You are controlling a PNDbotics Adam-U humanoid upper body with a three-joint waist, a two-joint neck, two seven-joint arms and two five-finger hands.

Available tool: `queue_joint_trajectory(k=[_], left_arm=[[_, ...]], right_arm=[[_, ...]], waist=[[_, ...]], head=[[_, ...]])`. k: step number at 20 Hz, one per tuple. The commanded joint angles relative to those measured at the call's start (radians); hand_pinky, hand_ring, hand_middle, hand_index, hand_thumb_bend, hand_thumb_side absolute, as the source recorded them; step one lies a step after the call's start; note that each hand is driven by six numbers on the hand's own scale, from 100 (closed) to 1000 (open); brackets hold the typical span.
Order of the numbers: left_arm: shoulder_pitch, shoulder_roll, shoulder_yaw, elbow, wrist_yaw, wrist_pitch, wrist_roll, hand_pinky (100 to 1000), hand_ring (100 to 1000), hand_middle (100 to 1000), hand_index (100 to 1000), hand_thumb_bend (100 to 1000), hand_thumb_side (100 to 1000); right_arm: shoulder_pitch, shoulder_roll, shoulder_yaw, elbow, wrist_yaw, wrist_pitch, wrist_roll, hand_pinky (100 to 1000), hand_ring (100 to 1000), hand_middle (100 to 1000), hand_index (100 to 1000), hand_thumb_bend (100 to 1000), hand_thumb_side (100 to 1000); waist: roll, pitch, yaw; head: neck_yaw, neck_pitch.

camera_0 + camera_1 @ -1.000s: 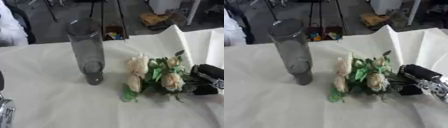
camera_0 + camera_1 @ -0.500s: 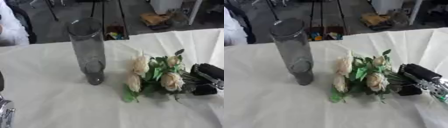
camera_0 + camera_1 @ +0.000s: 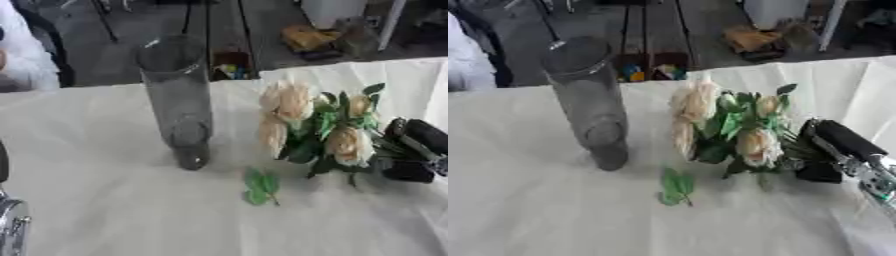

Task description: Arrange flowers into the vase.

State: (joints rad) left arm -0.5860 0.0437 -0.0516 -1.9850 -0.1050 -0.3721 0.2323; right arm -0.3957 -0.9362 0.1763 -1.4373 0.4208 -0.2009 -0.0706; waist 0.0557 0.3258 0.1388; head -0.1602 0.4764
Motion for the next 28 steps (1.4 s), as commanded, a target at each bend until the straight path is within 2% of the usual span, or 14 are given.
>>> queue_joint_trajectory(k=[1, 4, 6, 8, 12, 13, 14, 15, 21, 28], left_arm=[[-0.016, 0.004, 0.000, -0.015, 0.002, 0.001, -0.006, 725, 801, 875, 938, 182, 1000], [-0.016, 0.004, 0.000, -0.015, 0.002, 0.003, -0.008, 724, 801, 876, 938, 179, 1000], [-0.016, 0.004, 0.000, -0.015, 0.001, 0.004, -0.008, 725, 802, 876, 938, 177, 1000], [-0.015, 0.004, 0.000, -0.015, 0.000, 0.005, -0.008, 726, 802, 876, 937, 175, 1000], [-0.014, 0.006, 0.000, -0.015, -0.001, 0.007, -0.008, 727, 802, 876, 937, 173, 1000], [-0.013, 0.007, 0.000, -0.015, -0.001, 0.007, -0.008, 727, 802, 876, 937, 173, 1000], [-0.013, 0.007, 0.001, -0.015, -0.002, 0.007, -0.008, 727, 802, 876, 937, 171, 1000], [-0.012, 0.008, 0.001, -0.015, -0.002, 0.008, -0.007, 727, 802, 876, 937, 172, 1000], [-0.009, 0.011, -0.001, -0.015, -0.002, 0.009, -0.008, 727, 802, 876, 937, 165, 1000], [-0.004, 0.013, -0.004, -0.015, -0.001, 0.010, -0.013, 727, 802, 876, 937, 164, 1000]], right_arm=[[-0.011, -0.026, -0.023, -0.022, -0.061, 0.010, -0.038, 100, 100, 100, 100, 100, 774], [-0.014, -0.026, -0.030, -0.032, -0.122, 0.025, -0.073, 100, 100, 100, 100, 100, 798], [-0.016, -0.027, -0.036, -0.048, -0.163, 0.034, -0.097, 100, 100, 100, 100, 100, 740], [-0.019, -0.032, -0.045, -0.080, -0.215, 0.049, -0.121, 100, 100, 100, 100, 100, 725], [-0.029, -0.051, -0.073, -0.178, -0.345, 0.113, -0.147, 100, 100, 100, 100, 100, 704], [-0.033, -0.057, -0.081, -0.206, -0.380, 0.130, -0.151, 100, 100, 100, 100, 100, 702], [-0.037, -0.063, -0.089, -0.232, -0.413, 0.145, -0.153, 100, 100, 100, 100, 100, 761], [-0.042, -0.070, -0.096, -0.257, -0.446, 0.157, -0.154, 100, 100, 100, 100, 100, 699], [-0.082, -0.101, -0.119, -0.363, -0.621, 0.209, -0.155, 100, 100, 100, 100, 100, 700], [-0.160, -0.108, -0.120, -0.405, -0.788, 0.264, -0.154, 100, 100, 100, 100, 100, 706]], waist=[[-0.006, -0.021, -0.001], [-0.005, -0.022, -0.002], [-0.005, -0.022, -0.003], [-0.004, -0.022, -0.006], [-0.005, -0.024, -0.009], [-0.005, -0.024, -0.010], [-0.006, -0.025, -0.010], [-0.006, -0.025, -0.010], [-0.011, -0.029, -0.013], [-0.018, -0.033, -0.006]], head=[[0.003, -0.016], [0.003, -0.018], [0.004, -0.019], [0.006, -0.018], [0.009, -0.014], [0.010, -0.012], [0.011, -0.010], [0.013, -0.007], [0.017, 0.002], [0.016, 0.011]])
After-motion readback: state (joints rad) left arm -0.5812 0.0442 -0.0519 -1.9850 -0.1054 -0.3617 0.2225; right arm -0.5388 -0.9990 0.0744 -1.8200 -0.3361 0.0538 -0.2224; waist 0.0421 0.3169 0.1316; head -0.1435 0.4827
